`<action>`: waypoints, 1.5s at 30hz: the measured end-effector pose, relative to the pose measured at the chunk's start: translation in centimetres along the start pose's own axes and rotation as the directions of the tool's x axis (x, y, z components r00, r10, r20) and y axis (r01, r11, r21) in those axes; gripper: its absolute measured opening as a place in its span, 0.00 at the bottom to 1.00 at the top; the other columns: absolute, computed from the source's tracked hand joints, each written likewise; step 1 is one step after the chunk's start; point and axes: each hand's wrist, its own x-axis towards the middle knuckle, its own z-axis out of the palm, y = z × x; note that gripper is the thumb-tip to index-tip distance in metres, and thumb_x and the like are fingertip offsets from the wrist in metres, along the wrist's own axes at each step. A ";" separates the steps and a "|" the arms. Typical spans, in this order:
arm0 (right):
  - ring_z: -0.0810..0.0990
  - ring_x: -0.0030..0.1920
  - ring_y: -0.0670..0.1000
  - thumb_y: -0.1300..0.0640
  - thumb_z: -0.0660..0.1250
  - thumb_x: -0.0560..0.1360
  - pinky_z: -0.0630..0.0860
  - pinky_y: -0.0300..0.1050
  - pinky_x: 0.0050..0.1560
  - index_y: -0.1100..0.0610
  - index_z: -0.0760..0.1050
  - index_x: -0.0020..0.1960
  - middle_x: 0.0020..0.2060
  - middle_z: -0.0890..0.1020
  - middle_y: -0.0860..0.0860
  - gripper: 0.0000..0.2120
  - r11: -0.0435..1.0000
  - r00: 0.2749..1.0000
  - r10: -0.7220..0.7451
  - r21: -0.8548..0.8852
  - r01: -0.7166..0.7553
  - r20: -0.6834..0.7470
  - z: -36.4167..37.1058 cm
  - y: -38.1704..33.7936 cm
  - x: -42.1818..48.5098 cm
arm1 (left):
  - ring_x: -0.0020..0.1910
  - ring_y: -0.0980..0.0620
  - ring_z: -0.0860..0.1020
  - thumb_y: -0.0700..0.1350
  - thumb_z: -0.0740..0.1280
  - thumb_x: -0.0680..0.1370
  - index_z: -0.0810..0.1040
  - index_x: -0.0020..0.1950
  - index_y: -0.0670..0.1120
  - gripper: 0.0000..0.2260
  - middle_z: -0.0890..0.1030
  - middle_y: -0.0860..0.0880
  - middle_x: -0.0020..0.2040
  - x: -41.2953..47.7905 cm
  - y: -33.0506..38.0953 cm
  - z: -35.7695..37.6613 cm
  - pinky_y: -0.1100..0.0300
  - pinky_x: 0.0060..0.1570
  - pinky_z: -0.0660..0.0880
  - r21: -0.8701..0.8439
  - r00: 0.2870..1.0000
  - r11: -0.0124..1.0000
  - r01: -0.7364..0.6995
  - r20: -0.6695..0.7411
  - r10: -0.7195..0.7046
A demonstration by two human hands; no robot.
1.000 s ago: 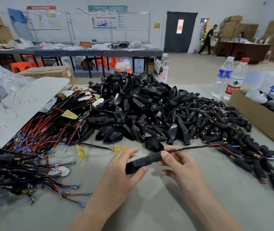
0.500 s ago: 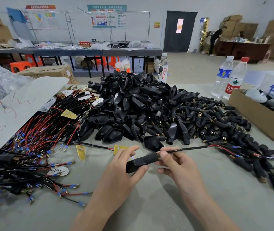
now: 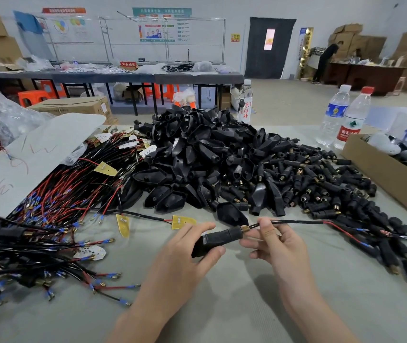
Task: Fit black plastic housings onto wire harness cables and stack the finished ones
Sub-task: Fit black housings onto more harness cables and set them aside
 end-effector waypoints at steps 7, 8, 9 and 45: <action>0.87 0.36 0.55 0.53 0.62 0.82 0.78 0.39 0.27 0.60 0.75 0.51 0.38 0.87 0.55 0.10 1.000 0.999 -0.019 0.006 0.019 -0.031 -0.1 0.0 0.0 | 0.51 0.59 0.76 0.67 0.61 0.75 0.69 0.66 0.64 0.21 0.76 0.63 0.51 0.0 -0.1 0.2 0.61 0.49 0.75 0.031 1.000 0.999 -0.030 -0.001 0.030; 0.87 0.37 0.54 0.52 0.62 0.81 0.78 0.39 0.28 0.60 0.75 0.51 0.38 0.87 0.55 0.11 1.000 1.000 -0.023 0.010 0.023 -0.019 -0.1 0.0 0.0 | 0.51 0.60 0.76 0.67 0.62 0.75 0.68 0.66 0.64 0.21 0.75 0.63 0.51 0.0 -0.2 0.2 0.62 0.49 0.75 0.028 1.000 0.999 -0.027 -0.004 0.027; 0.87 0.39 0.53 0.52 0.63 0.80 0.78 0.38 0.30 0.60 0.75 0.51 0.39 0.87 0.55 0.11 1.000 1.000 -0.026 0.014 0.026 -0.001 0.0 0.0 0.0 | 0.51 0.60 0.75 0.67 0.62 0.75 0.68 0.65 0.64 0.21 0.75 0.64 0.51 0.0 -0.2 0.2 0.64 0.48 0.74 0.027 1.000 0.999 -0.022 -0.008 0.022; 0.81 0.43 0.48 0.58 0.64 0.82 0.81 0.44 0.42 0.52 0.72 0.63 0.56 0.77 0.56 0.11 0.965 0.645 0.262 -0.211 -0.157 0.717 23.7 -3.7 -11.5 | 0.74 0.38 0.62 0.49 0.65 0.80 0.63 0.78 0.53 0.27 0.66 0.42 0.75 -3.0 -11.6 -35.6 0.40 0.70 0.65 0.759 0.917 0.517 0.395 -0.295 -0.269</action>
